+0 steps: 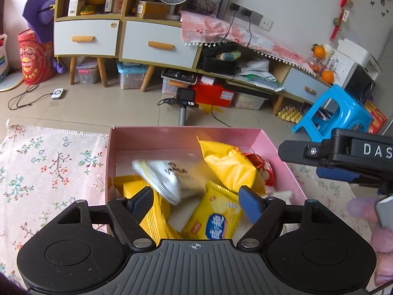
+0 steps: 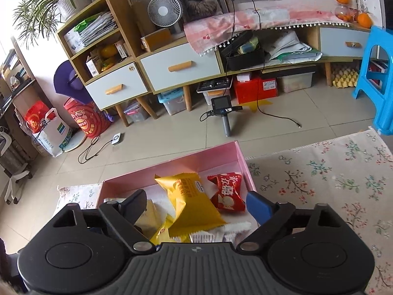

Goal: Organize snacks
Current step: 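Move both tools back over the remaining snacks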

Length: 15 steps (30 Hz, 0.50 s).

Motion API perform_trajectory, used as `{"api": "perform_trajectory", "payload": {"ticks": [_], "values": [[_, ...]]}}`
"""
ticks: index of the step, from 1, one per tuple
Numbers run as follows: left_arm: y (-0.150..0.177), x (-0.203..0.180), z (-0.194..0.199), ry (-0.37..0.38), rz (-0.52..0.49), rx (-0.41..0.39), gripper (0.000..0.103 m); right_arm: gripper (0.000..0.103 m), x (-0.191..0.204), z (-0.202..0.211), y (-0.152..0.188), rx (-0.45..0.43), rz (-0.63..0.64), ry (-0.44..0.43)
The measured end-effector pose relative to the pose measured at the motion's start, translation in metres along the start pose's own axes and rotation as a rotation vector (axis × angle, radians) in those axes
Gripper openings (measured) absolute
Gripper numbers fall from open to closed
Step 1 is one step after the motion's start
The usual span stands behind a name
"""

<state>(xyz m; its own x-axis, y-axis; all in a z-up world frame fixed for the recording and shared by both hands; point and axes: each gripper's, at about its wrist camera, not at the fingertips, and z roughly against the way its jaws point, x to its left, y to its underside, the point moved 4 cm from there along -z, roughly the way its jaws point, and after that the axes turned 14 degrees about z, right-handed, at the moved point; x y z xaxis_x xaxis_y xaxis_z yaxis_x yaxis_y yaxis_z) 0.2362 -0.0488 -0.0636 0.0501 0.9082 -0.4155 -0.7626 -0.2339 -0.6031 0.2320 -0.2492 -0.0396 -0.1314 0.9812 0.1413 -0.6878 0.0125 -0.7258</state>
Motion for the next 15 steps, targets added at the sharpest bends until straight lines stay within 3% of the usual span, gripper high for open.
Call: {"api": "perform_trajectory", "payload": {"ticks": [7,15], "values": [[0.016,-0.007,0.023,0.005,-0.035,0.005,0.088,0.086,0.004,0.025,0.008,-0.004,0.022,0.005],[0.033,-0.008,0.049,0.001,-0.066,0.016,0.091,0.088,0.01,0.049,0.023,0.002,0.061,0.004]]}}
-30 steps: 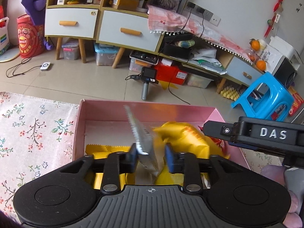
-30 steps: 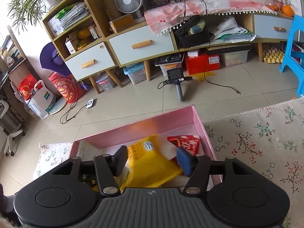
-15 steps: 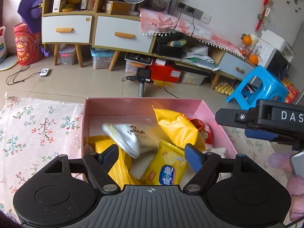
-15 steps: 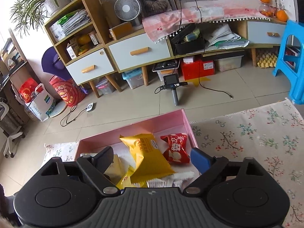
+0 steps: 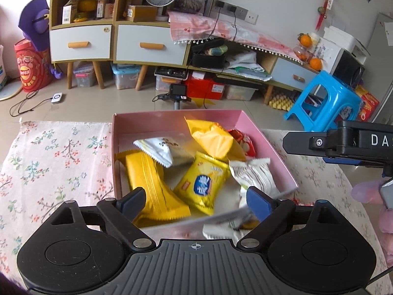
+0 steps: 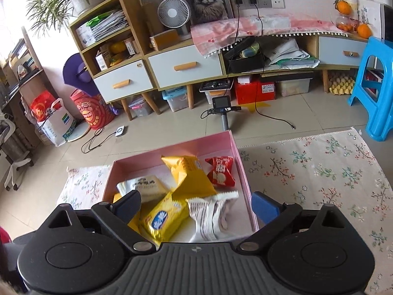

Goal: Organize snacks
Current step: 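Move both tools back over the remaining snacks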

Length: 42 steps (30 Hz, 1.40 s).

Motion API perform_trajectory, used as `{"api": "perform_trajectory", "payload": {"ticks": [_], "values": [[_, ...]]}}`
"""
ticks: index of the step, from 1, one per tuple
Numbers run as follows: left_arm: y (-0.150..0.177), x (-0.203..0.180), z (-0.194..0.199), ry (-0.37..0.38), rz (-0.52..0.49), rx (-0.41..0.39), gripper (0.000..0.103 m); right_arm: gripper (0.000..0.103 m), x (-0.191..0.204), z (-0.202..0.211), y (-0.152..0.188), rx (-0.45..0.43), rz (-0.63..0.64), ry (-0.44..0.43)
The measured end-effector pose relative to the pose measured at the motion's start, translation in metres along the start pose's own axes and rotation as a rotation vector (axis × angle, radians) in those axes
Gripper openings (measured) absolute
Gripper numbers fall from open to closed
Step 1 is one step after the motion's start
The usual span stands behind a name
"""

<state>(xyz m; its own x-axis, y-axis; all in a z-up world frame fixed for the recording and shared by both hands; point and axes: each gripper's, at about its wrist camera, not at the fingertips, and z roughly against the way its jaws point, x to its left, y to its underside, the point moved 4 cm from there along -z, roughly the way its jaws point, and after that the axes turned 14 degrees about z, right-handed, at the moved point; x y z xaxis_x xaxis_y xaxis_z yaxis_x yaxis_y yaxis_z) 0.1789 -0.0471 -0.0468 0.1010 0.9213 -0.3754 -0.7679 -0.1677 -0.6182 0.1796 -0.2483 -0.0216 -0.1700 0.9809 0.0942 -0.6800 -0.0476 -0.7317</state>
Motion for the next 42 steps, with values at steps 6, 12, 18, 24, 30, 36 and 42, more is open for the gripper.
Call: {"api": "perform_trajectory", "payload": {"ticks": [6,12,18,24,30,36,42], "values": [[0.011,0.0,0.018,-0.002,-0.027,-0.002,0.092,0.089,0.008,0.016,0.013,0.001,0.042,-0.001],[0.024,-0.001,0.035,-0.004,-0.053,-0.005,0.094,0.09,0.019,0.031,0.02,-0.003,0.079,-0.002],[0.04,0.003,0.047,-0.016,-0.089,0.004,0.096,0.09,0.031,0.045,0.031,-0.026,0.125,0.006],[0.055,0.012,0.055,-0.023,-0.093,0.011,0.097,0.091,0.037,0.052,0.045,-0.045,0.137,-0.003],[0.07,0.019,0.067,-0.013,-0.101,0.002,0.097,0.092,0.04,0.056,0.065,-0.06,0.164,0.009],[0.083,0.03,0.075,-0.038,-0.159,-0.023,0.097,0.093,0.039,0.061,0.08,-0.076,0.197,0.03],[0.093,0.045,0.078,-0.06,-0.195,-0.039,0.097,0.093,0.037,0.066,0.096,-0.075,0.22,0.043]]}}
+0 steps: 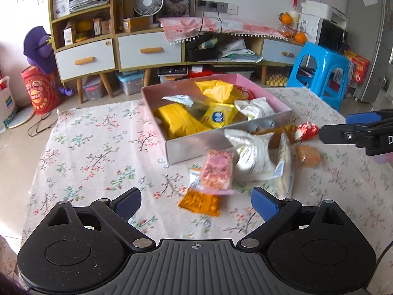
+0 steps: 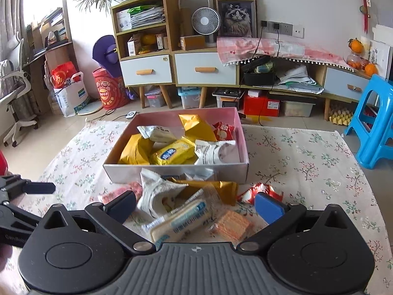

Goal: Organize snacks
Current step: 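Move both tools back over the remaining snacks, then grasp the pink pastry pack with the left tool while the right tool grasps a silver packet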

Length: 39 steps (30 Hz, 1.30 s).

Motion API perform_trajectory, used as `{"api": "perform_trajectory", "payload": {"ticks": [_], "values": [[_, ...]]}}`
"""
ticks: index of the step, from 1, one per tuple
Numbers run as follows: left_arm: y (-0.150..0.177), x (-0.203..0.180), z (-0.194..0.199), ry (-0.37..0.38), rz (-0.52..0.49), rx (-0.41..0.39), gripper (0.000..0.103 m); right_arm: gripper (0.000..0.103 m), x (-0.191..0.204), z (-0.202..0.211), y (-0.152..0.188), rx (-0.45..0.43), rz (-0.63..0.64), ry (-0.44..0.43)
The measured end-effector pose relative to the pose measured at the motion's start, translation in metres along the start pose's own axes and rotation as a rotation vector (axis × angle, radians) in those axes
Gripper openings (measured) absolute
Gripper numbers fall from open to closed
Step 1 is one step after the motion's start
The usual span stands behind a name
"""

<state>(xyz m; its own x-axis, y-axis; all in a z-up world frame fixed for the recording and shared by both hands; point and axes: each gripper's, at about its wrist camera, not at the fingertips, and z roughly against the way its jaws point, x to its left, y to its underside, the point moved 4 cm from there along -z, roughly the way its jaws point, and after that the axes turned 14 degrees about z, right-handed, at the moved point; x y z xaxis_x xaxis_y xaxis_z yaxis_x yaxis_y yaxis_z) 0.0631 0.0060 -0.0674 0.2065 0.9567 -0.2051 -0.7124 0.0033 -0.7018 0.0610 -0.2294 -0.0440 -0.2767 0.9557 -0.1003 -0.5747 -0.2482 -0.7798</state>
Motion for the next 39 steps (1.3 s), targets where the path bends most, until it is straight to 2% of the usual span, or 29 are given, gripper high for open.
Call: {"api": "perform_trajectory", "payload": {"ticks": [8,11,17,22,27,32,39], "values": [[0.016,0.006,-0.015,-0.019,-0.082,-0.006,0.097,0.093,0.008,-0.004,0.02,0.032,0.097,0.03],[0.017,0.003,-0.019,-0.003,-0.103,-0.017,0.097,0.093,0.015,-0.003,0.023,0.02,0.161,0.026],[0.01,-0.009,-0.023,0.04,-0.11,-0.058,0.097,0.093,0.031,-0.007,0.018,-0.015,0.23,-0.036],[0.003,-0.016,-0.032,0.075,-0.081,-0.059,0.095,0.09,0.038,-0.016,0.006,-0.033,0.179,-0.106],[-0.003,-0.021,-0.045,0.096,-0.071,-0.046,0.081,0.067,0.037,-0.037,-0.01,0.011,0.042,-0.192],[-0.005,-0.023,-0.058,0.093,-0.061,-0.018,0.063,0.06,0.036,-0.06,-0.016,0.067,-0.052,-0.227],[-0.005,-0.019,-0.074,0.08,-0.029,0.029,0.048,0.051,0.034,-0.083,-0.011,0.141,-0.096,-0.229]]}}
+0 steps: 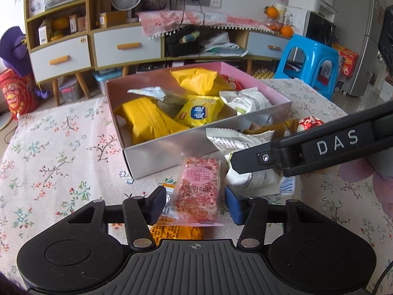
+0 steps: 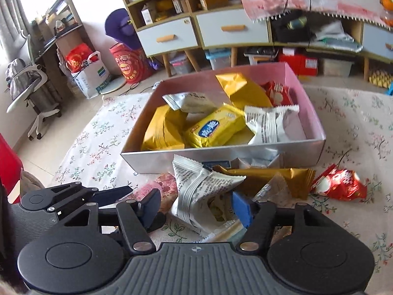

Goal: Organize snacks
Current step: 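Grasp the pink pastry pack with the left tool while the right tool grasps a silver packet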

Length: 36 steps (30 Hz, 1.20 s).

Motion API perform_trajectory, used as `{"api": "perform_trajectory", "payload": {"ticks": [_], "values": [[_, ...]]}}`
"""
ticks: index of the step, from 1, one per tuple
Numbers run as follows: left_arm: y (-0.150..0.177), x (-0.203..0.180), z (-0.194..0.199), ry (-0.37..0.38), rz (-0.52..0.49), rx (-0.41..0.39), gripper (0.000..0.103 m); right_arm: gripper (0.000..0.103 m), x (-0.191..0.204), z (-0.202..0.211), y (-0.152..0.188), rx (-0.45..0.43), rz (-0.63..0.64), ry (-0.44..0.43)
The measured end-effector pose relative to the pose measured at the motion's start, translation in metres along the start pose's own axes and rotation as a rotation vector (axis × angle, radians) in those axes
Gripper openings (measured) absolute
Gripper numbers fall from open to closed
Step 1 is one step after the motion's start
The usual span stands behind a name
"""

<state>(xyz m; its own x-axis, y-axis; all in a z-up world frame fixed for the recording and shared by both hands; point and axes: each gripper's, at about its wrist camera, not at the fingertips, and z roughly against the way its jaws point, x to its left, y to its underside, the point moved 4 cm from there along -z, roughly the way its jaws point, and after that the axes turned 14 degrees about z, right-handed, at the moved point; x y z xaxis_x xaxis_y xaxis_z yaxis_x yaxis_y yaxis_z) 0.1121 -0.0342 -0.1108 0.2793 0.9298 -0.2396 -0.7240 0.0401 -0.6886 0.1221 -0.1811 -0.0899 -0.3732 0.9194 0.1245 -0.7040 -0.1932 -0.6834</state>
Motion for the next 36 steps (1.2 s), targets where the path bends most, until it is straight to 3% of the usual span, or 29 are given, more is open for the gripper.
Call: {"api": "perform_trajectory", "payload": {"ticks": [7,11,19,36], "values": [[-0.004,0.003,-0.007,-0.004,0.038,0.012,0.041,0.048,0.002,-0.014,0.006,0.021,0.014,0.009],[-0.004,0.003,-0.008,-0.007,0.045,0.008,0.039,0.047,-0.003,-0.019,0.007,0.027,-0.039,0.022],[-0.005,0.003,-0.001,0.001,0.066,0.019,0.03,0.031,-0.003,-0.012,0.006,0.009,-0.044,0.023],[-0.007,0.006,0.022,0.035,0.14,0.037,0.03,0.024,-0.005,0.007,-0.002,-0.016,-0.085,-0.01]]}}
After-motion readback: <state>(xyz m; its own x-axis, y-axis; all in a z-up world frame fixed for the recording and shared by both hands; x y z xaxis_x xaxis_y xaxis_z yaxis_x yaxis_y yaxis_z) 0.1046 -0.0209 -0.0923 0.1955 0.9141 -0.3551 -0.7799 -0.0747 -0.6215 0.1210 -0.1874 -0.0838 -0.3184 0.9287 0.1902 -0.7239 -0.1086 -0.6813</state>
